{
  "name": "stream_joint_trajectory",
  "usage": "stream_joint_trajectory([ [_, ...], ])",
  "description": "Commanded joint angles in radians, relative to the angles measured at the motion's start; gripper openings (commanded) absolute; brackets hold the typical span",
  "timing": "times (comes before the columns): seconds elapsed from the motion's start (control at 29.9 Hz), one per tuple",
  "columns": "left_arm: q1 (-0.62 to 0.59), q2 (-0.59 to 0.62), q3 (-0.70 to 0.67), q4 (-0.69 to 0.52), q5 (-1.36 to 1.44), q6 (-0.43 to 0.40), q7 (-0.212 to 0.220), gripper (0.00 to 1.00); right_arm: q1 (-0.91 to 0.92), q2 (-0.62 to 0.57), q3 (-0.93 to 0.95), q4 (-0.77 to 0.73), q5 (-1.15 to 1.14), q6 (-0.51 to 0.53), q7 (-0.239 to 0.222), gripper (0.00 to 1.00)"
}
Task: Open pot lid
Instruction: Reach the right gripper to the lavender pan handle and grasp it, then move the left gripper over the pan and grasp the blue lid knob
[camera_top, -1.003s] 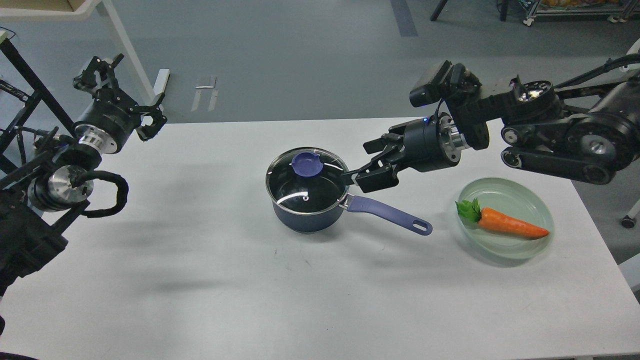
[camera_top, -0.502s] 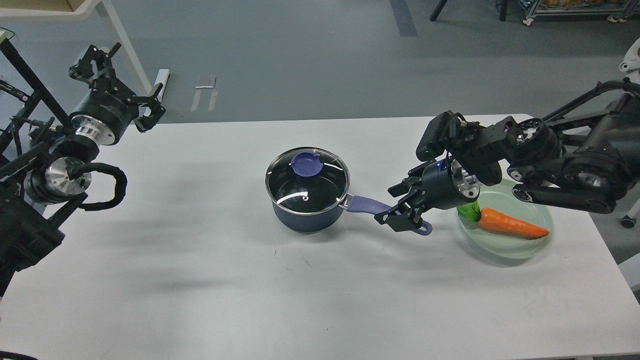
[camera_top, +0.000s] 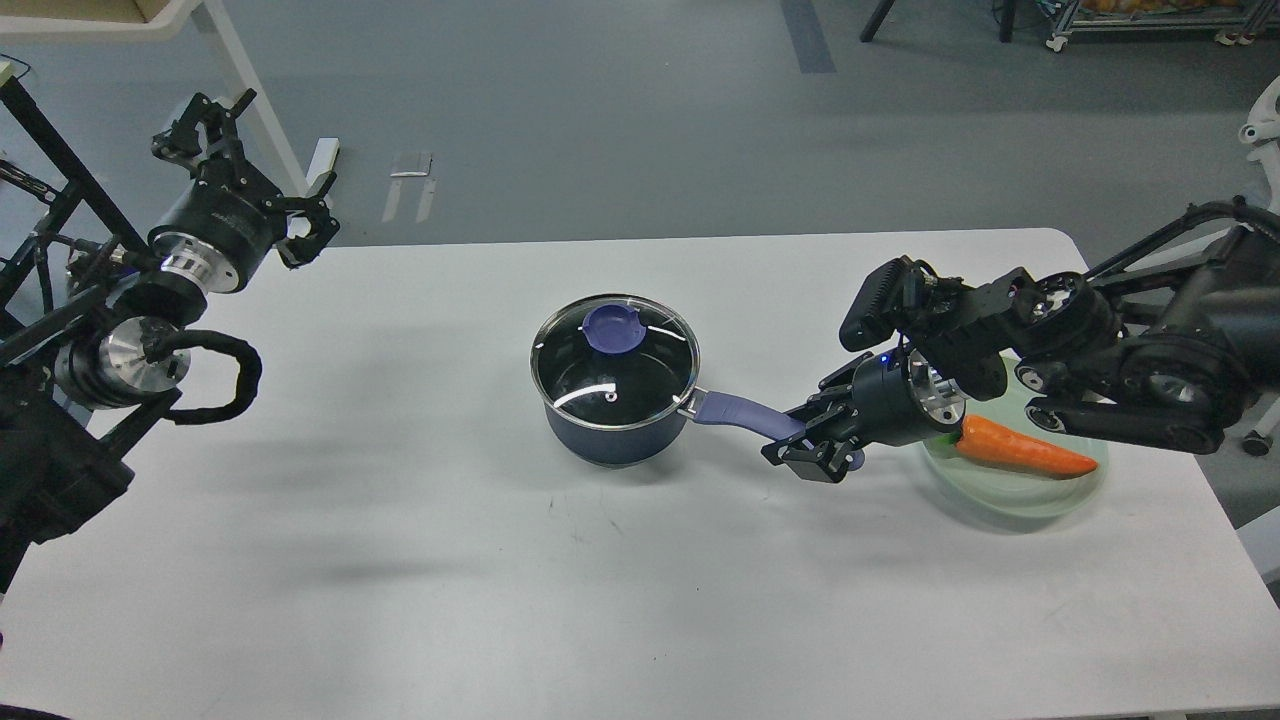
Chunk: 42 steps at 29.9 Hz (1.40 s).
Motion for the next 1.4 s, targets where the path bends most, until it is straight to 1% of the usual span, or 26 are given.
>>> stream_joint_trajectory([
  [0.0, 0.0, -0.002, 0.0, -0.002, 0.001, 0.0, 0.0, 1.0, 0.0, 0.003, 0.0, 0.003, -0.001, 0.0, -0.009, 0.33],
  [0.17, 0.002, 0.001, 0.005, -0.028, 0.041, 0.005, 0.0, 1.0, 0.008, 0.005, 0.003, 0.006, 0.0, 0.0, -0.009, 0.27],
  [0.33, -0.014, 0.002, 0.024, -0.086, 0.205, 0.035, 0.0, 1.0, 0.019, 0.008, 0.006, 0.005, 0.0, 0.0, -0.009, 0.23],
  [0.43, -0.049, -0.002, 0.049, -0.126, 0.396, 0.042, 0.0, 1.0, 0.014, 0.009, 0.006, 0.005, 0.0, 0.0, -0.009, 0.23],
  [0.6, -0.1, -0.024, 0.109, -0.186, 0.784, 0.094, -0.008, 1.0, 0.011, 0.012, 0.006, 0.003, -0.001, 0.0, -0.009, 0.22],
  [0.77, -0.144, -0.096, 0.149, -0.207, 1.183, 0.143, -0.011, 1.0, 0.019, 0.012, 0.006, 0.0, 0.0, 0.002, -0.007, 0.22],
  [0.87, -0.172, -0.126, 0.234, -0.215, 1.419, 0.202, -0.009, 1.0, 0.02, 0.011, 0.006, 0.0, 0.0, 0.003, -0.006, 0.22],
  [0.97, -0.207, -0.139, 0.357, -0.217, 1.604, 0.281, -0.009, 1.0, 0.02, 0.006, 0.008, 0.0, 0.0, 0.003, -0.006, 0.22],
  [1.04, -0.23, -0.139, 0.446, -0.215, 1.671, 0.319, -0.008, 1.0, 0.02, 0.003, 0.011, 0.002, 0.003, 0.003, -0.006, 0.22],
  [1.1, -0.247, -0.143, 0.506, -0.215, 1.699, 0.347, -0.003, 1.0, 0.019, 0.001, 0.012, 0.003, 0.006, 0.003, -0.006, 0.22],
  [1.2, -0.258, -0.149, 0.555, -0.206, 1.707, 0.358, 0.002, 1.0, 0.016, 0.001, 0.014, 0.003, 0.008, 0.003, -0.007, 0.21],
  [1.27, -0.258, -0.151, 0.563, -0.203, 1.722, 0.359, 0.0, 1.0, 0.014, 0.0, 0.015, 0.003, 0.008, 0.003, -0.007, 0.21],
  [1.37, -0.259, -0.169, 0.589, -0.169, 1.765, 0.358, 0.003, 1.0, 0.016, 0.0, 0.015, 0.0, 0.009, 0.003, -0.007, 0.21],
])
